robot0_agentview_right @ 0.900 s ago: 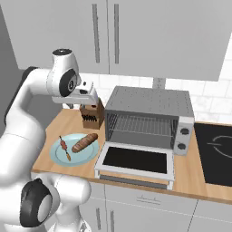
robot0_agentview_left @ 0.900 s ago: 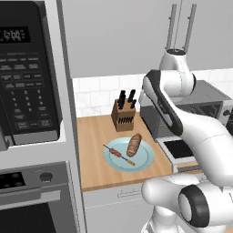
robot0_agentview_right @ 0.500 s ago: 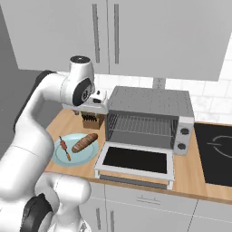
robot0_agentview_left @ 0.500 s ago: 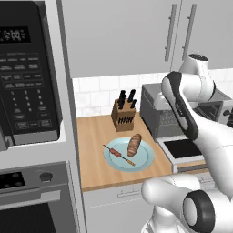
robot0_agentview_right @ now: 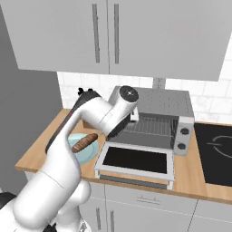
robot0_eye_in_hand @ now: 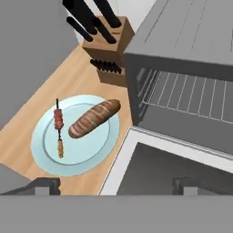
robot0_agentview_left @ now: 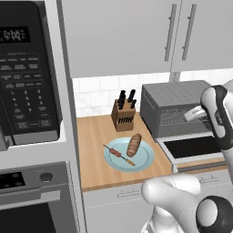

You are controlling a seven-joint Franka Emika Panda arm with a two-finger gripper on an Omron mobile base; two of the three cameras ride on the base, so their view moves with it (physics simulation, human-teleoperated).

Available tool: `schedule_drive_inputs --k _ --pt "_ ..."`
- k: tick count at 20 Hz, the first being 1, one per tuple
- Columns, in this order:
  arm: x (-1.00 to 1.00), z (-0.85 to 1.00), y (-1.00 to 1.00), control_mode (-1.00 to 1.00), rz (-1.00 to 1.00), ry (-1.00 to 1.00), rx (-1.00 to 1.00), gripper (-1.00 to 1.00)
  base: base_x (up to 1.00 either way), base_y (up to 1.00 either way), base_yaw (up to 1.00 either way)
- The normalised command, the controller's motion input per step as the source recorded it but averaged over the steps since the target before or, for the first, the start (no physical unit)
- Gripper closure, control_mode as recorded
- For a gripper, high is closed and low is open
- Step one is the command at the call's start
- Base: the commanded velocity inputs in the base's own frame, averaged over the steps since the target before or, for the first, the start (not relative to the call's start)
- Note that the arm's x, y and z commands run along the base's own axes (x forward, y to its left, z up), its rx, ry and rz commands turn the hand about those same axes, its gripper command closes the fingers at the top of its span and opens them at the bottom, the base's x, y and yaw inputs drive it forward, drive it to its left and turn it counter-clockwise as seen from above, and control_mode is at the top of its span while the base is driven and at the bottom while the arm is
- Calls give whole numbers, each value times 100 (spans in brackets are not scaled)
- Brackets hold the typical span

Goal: Pick up the kebab skewer and baguette bread, and place them inside the toaster oven. Close the toaster oven door and start by setting the timer.

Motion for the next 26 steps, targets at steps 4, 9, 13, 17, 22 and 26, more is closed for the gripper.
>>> schedule_drive_inputs --k 4,9,13,17,22,26 --pt "30 -55 -10 -100 30 -53 14 -100 0 0 0" --pt "42 -28 -11 -100 15 -27 12 -100 0 0 0" --pt "62 -3 -16 -100 8 -14 10 -100 0 0 0" --pt "28 -3 -31 -100 1 -7 9 -100 0 0 0" --pt "20 -14 -25 -100 -1 -5 4 -100 0 0 0" --pt "46 -6 -24 -100 -2 0 3 -100 0 0 0"
